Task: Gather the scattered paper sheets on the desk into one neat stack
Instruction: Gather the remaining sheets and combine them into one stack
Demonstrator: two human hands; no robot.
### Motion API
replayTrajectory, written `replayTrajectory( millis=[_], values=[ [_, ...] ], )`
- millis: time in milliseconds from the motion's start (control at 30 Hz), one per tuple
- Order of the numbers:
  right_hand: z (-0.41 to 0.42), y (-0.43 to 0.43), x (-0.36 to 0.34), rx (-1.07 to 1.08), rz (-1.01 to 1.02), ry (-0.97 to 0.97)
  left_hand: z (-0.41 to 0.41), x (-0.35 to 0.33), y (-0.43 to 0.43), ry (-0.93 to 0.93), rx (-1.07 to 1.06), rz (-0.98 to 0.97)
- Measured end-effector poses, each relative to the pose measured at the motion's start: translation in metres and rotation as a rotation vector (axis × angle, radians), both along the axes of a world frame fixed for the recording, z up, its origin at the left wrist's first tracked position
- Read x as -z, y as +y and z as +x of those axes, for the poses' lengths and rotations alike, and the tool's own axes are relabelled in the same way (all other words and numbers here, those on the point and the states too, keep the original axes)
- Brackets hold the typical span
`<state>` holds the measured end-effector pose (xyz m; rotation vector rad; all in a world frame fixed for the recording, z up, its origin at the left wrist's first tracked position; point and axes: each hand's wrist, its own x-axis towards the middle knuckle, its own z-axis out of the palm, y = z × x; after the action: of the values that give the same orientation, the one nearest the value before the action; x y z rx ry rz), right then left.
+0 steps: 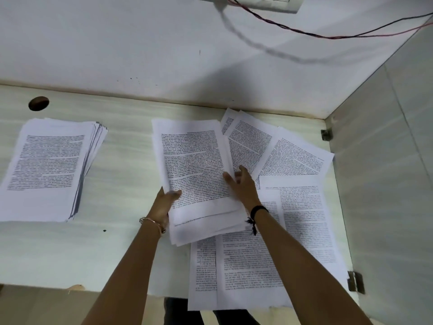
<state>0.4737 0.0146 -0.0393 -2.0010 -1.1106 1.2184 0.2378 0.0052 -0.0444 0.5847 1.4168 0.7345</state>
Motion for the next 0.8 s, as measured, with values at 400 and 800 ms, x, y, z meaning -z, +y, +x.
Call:
replayTrajectory(
  millis=[400, 800],
  values=[
    [0.025, -0.063, 0.002, 0.119, 0.109, -0.319, -0.018, 0.019, -0.043, 0.371, -0.029, 0.037],
    [0.012, -0.097, 0.015, 0.213, -0.02, -0.236, 0.022, -0.004, -0.073, 0.327, -0.004, -0.091]
  ],
)
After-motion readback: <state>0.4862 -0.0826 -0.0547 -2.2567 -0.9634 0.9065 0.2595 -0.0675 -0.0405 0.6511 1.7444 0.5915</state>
